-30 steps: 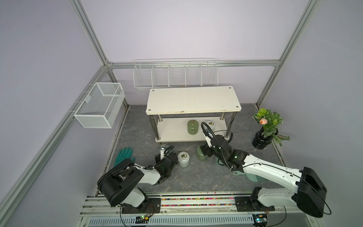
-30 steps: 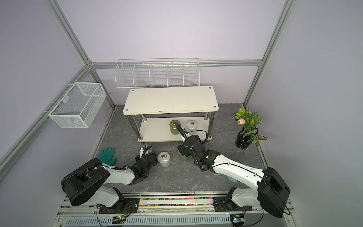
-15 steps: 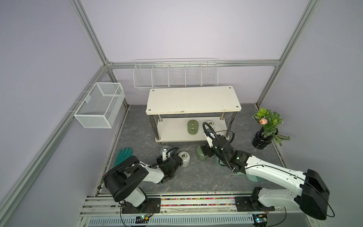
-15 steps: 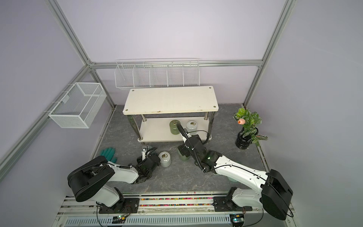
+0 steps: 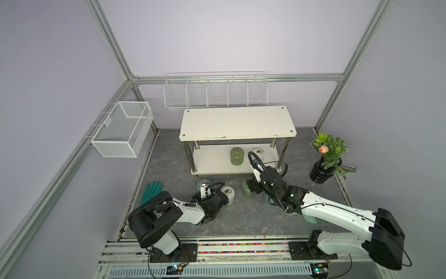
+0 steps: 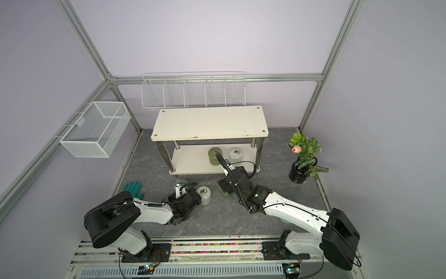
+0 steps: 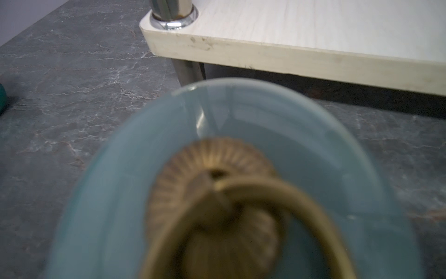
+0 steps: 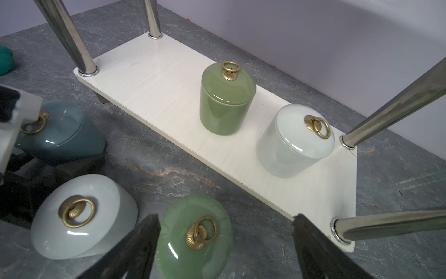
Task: Remove the tea canisters from the shelf
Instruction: Place the tea canister at the center of the board.
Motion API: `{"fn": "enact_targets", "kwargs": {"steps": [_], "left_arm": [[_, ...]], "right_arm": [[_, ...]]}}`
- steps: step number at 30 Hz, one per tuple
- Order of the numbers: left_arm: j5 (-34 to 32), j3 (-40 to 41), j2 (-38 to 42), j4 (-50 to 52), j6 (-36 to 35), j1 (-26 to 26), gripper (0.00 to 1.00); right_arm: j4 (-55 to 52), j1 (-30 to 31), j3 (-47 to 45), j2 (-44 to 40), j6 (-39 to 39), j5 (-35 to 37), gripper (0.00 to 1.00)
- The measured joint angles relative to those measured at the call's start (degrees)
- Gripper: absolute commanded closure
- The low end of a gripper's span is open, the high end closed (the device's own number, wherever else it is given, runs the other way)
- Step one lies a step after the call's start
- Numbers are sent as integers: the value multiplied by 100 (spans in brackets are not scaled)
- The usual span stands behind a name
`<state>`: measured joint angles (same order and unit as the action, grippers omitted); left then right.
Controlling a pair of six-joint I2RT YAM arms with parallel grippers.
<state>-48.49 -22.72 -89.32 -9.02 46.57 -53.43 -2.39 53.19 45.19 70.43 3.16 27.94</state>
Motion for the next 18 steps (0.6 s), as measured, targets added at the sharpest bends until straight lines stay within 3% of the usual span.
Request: {"fn": "enact_targets", "kwargs": {"steps": [18], "left_arm": [[-251, -227, -46, 673, 284, -308, 0]], "right_arm": [[13, 17, -63, -2, -22, 142, 11]]}}
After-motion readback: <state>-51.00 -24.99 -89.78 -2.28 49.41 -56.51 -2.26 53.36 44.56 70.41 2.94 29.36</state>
